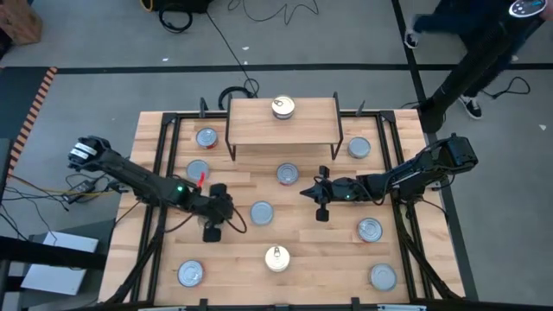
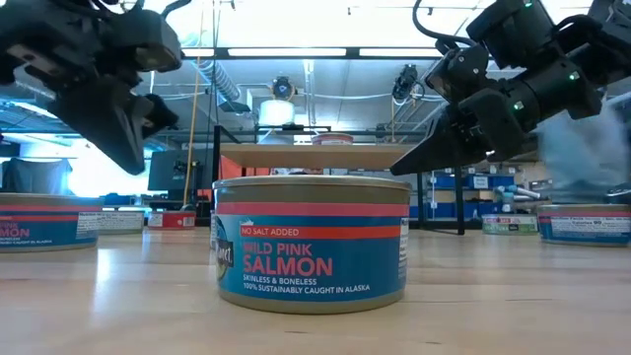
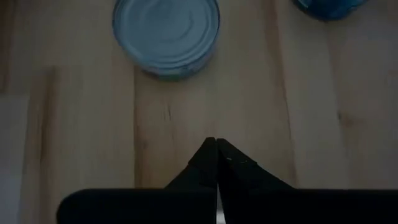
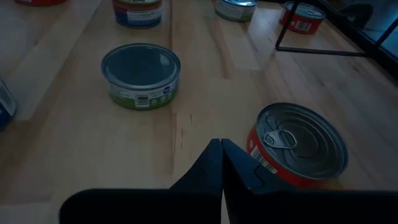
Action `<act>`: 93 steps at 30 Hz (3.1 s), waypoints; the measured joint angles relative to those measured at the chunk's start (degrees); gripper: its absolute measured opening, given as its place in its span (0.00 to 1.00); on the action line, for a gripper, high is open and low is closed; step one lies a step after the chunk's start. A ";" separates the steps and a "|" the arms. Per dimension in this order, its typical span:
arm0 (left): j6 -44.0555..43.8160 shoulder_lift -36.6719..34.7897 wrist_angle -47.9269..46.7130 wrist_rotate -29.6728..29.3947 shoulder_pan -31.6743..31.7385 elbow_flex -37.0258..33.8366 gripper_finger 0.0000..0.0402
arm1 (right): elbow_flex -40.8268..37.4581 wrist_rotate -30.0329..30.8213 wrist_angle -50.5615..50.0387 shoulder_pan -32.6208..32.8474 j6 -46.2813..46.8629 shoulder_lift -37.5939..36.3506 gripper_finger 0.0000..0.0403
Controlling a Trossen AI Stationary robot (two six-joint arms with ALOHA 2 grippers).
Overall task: Stack canned seafood by type on shelf
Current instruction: Put the green tuna can on the shelf
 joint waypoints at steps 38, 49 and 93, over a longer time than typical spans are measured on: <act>21.99 17.46 9.96 2.88 3.98 10.29 0.20 | 0.02 0.09 -0.24 0.00 0.22 0.00 0.02; 24.86 21.52 10.39 -2.25 3.87 10.40 0.24 | 0.04 0.08 -0.53 0.00 0.31 0.00 0.02; 17.45 21.56 -1.67 6.93 4.86 22.73 0.00 | 0.02 0.07 -0.66 0.00 1.14 0.00 0.02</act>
